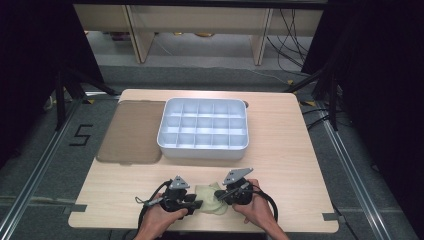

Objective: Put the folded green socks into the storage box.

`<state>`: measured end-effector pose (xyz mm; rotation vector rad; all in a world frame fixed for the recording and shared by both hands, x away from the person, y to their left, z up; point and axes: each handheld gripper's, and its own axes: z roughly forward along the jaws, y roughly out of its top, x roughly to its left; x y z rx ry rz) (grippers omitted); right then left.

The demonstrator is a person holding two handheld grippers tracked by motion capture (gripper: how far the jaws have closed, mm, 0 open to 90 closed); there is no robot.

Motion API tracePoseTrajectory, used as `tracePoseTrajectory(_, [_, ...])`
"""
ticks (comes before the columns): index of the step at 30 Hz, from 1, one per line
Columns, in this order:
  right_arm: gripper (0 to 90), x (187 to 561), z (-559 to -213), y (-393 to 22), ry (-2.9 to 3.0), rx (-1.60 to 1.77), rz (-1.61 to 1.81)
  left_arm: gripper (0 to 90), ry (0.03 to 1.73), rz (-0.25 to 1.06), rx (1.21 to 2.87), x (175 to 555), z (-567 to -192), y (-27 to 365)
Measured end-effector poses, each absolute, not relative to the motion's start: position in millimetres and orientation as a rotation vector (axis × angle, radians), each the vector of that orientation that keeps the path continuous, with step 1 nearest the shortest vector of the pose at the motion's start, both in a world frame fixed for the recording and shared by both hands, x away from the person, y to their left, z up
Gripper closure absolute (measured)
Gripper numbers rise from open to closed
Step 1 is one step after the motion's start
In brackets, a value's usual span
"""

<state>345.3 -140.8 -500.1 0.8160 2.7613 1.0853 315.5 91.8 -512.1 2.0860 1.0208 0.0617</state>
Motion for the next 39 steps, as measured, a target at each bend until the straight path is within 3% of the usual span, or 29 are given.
tracePoseTrajectory(10, [89.0, 345.1, -500.3, -140.4, 2.756, 0.807, 1.086, 80.8, 1.010, 0.069, 2.081, 312.9, -513.0, 93.4])
tracePoseTrajectory(27, [87.3, 341.2, -484.1, -134.0, 2.709, 0.758, 1.180, 83.6, 0.979, 0.092, 2.087, 311.7, -507.3, 92.3])
tracePoseTrajectory(39, [88.6, 351.9, -499.1, -108.6, 2.777, 0.732, 1.088, 84.9, 0.964, 0.102, 2.080, 312.8, -499.9, 103.0])
